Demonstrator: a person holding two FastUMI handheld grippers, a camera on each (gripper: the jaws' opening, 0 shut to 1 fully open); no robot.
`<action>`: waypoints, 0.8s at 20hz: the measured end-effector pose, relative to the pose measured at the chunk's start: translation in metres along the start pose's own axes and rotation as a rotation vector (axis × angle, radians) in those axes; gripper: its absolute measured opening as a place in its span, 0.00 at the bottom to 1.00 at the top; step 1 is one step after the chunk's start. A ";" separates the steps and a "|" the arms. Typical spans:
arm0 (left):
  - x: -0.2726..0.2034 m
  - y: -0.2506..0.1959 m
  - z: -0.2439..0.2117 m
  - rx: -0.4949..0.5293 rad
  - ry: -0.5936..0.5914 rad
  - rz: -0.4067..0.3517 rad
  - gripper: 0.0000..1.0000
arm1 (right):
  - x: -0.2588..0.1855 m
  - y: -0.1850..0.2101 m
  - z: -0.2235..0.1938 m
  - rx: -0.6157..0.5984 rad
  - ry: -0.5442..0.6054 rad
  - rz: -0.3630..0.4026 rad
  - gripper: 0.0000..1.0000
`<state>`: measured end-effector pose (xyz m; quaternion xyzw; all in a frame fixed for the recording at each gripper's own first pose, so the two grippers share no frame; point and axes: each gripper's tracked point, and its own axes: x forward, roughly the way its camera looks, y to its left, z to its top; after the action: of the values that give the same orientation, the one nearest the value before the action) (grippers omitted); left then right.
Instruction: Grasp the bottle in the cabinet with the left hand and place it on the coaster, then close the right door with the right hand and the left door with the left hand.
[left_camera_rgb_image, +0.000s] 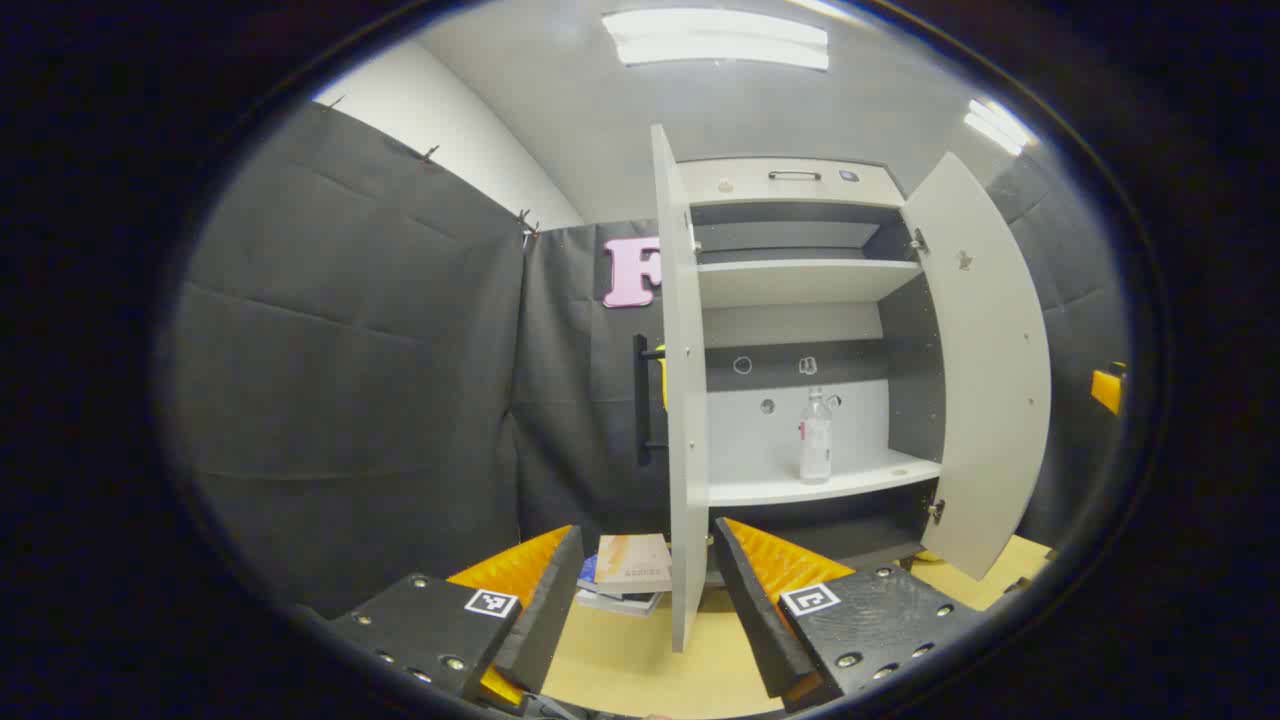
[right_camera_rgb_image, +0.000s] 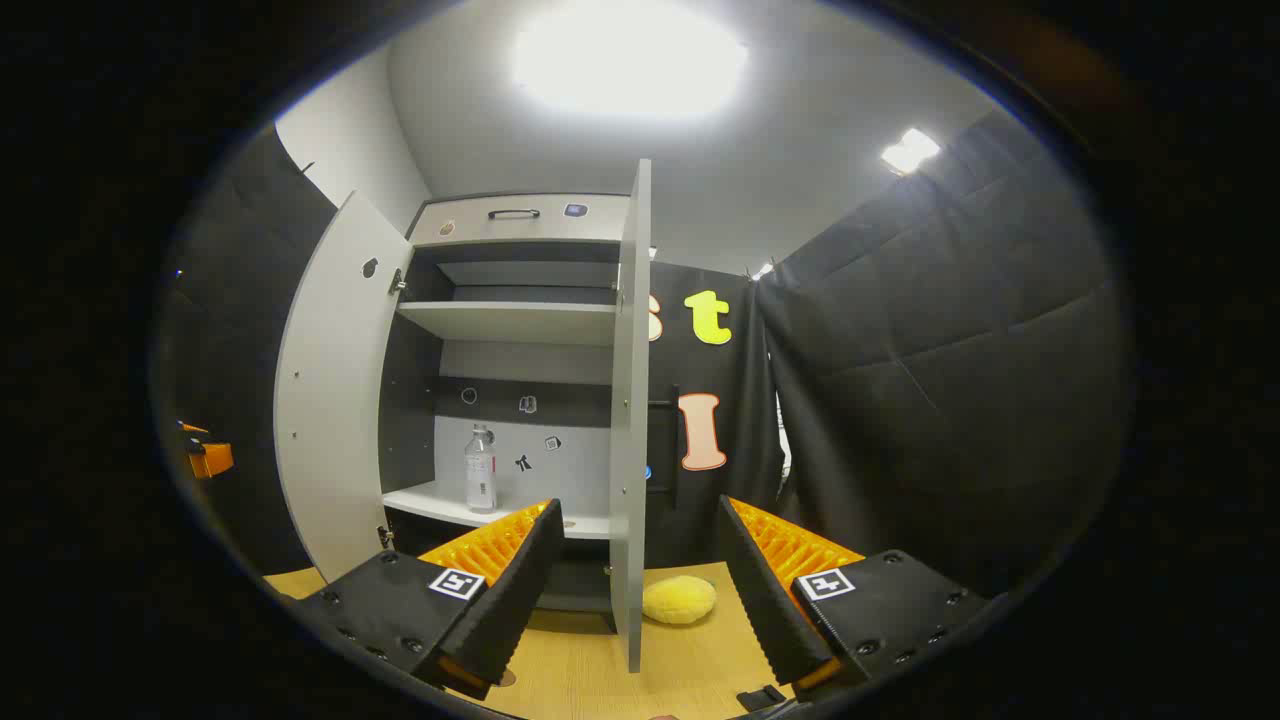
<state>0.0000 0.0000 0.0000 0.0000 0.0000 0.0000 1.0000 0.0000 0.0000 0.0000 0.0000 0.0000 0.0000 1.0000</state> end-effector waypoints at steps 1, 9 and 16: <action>0.001 -0.002 0.002 -0.005 -0.004 -0.004 0.80 | 0.001 0.001 0.000 0.004 0.002 0.003 0.98; 0.000 -0.001 0.006 0.010 -0.010 0.010 0.80 | 0.005 0.002 0.002 0.005 -0.009 0.008 0.98; -0.001 -0.001 0.006 0.018 -0.009 0.015 0.80 | 0.005 0.000 0.000 0.006 0.005 0.013 0.96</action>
<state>-0.0008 -0.0014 0.0057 0.0088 -0.0044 0.0073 0.9999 0.0054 0.0002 0.0002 0.0029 0.0023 0.0063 1.0000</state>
